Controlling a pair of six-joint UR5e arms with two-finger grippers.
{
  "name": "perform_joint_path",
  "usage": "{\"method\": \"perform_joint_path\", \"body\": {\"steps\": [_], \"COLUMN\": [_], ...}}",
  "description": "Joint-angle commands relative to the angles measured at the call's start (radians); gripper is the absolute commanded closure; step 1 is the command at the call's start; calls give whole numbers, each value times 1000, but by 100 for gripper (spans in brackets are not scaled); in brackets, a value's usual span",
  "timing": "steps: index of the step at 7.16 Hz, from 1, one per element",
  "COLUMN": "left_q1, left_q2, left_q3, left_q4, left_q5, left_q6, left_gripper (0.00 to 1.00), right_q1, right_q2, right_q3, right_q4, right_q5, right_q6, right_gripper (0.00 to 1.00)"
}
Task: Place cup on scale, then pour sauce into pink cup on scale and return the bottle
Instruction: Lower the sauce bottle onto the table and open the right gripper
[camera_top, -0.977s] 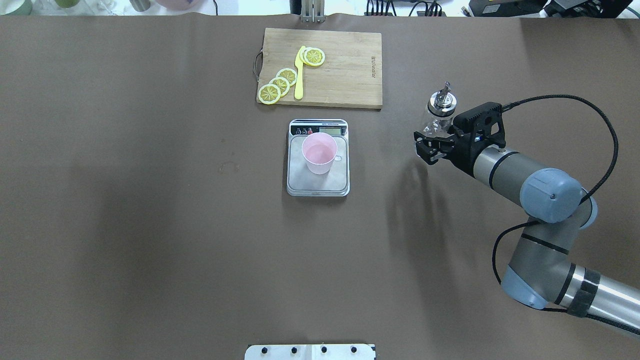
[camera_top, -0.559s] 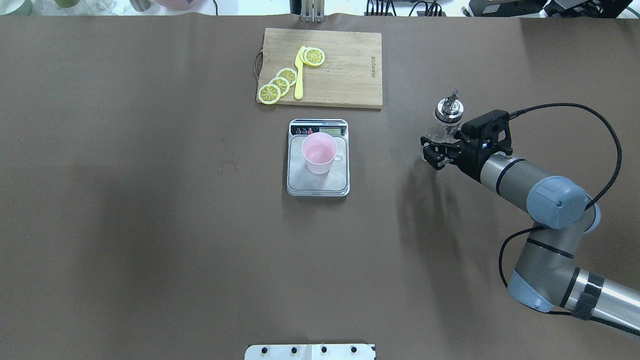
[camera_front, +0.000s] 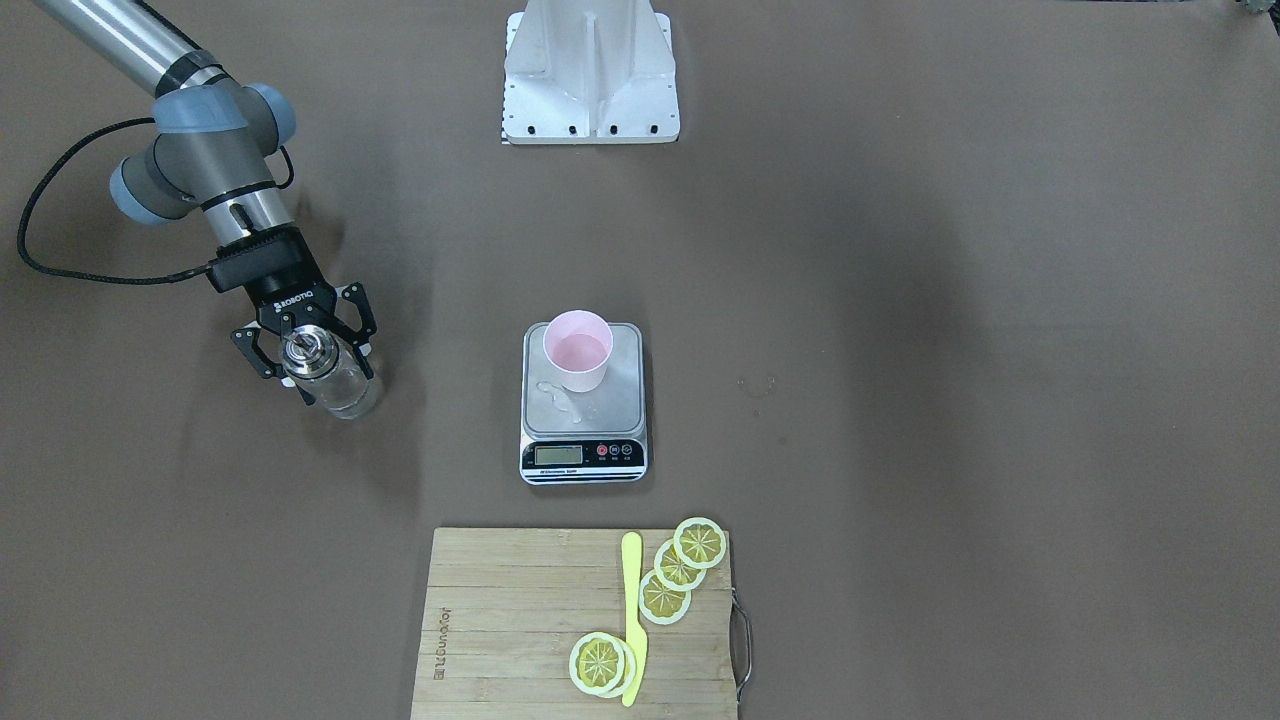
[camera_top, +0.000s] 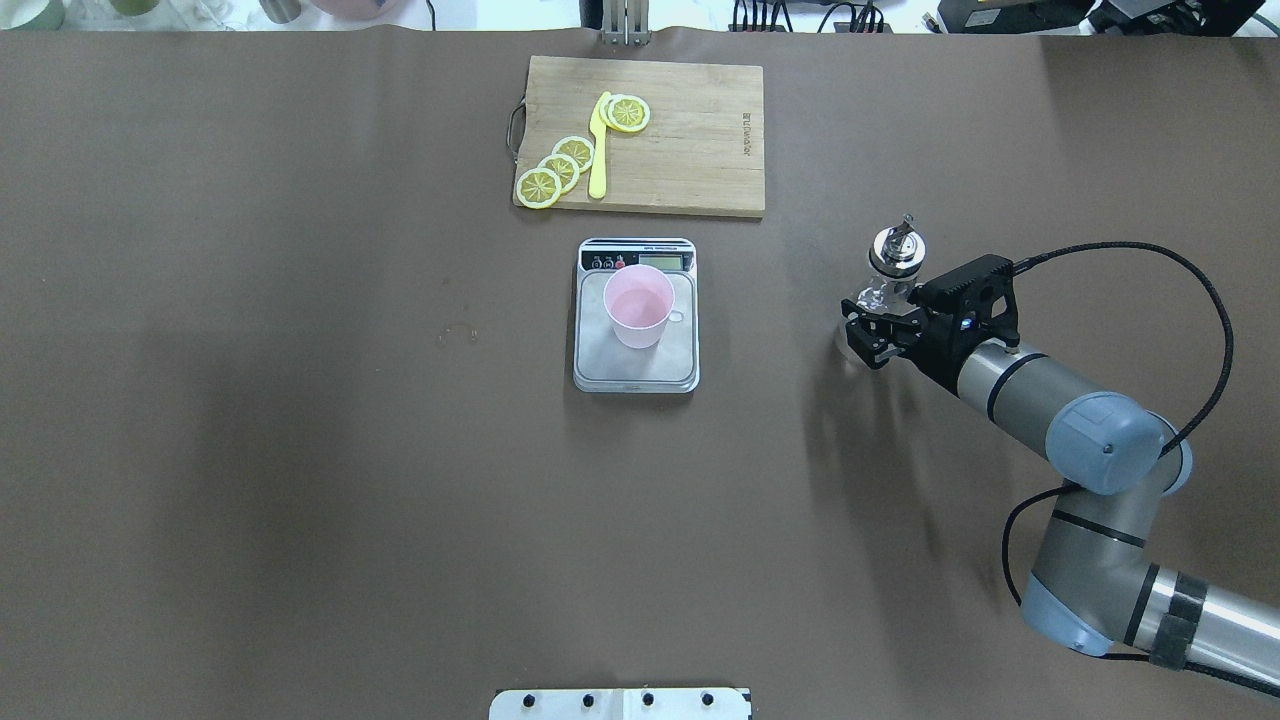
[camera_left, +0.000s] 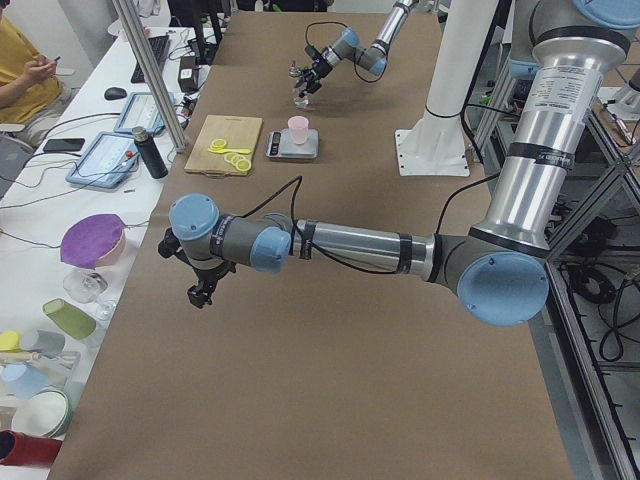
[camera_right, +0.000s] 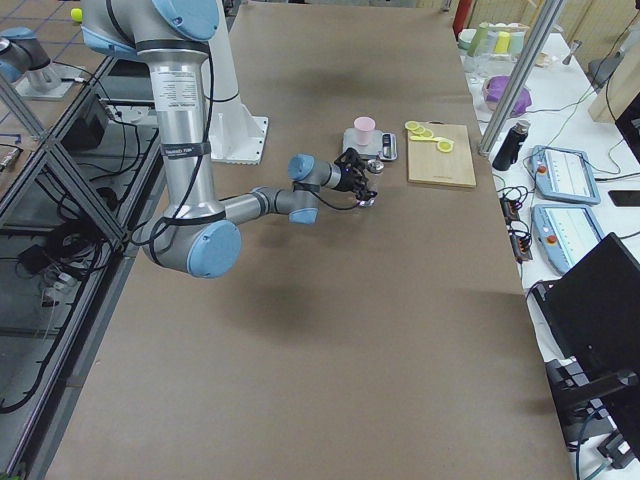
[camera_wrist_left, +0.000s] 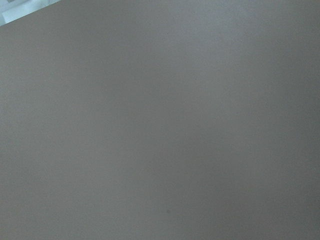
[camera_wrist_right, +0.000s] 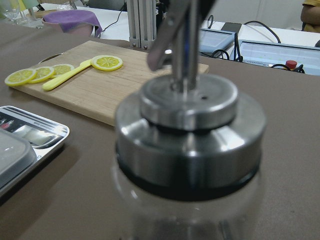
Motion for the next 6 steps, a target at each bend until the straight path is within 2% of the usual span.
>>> {"method": "perform_joint_path", "body": {"steps": [1, 2, 3, 4, 5, 6], "left_q1": [0, 0, 0, 0, 0, 0], "left_q2": [3, 5, 5, 5, 2, 2], "left_q3": [-2, -4, -4, -5, -5, -5], "left_q4": [0, 0, 0, 0, 0, 1], "left_q5": [0, 0, -1, 0, 0, 0], "left_q6": [0, 0, 2, 0, 0, 0], "left_gripper": [1, 1, 1, 1, 1, 1], "right_q1": [-6, -6, -7, -7, -7, -7], "right_q2": [-1, 0, 0, 2, 2, 2], "right_q3": [-4, -6, -7, -7, -6, 2], "right_q4": [1, 1, 1, 1, 3, 3], "right_q5": [-4, -5, -13, -13, -11, -10], "right_q6": [-3, -6, -6, -23, -55, -55], "right_gripper": [91, 87, 67, 29, 3, 1]}}
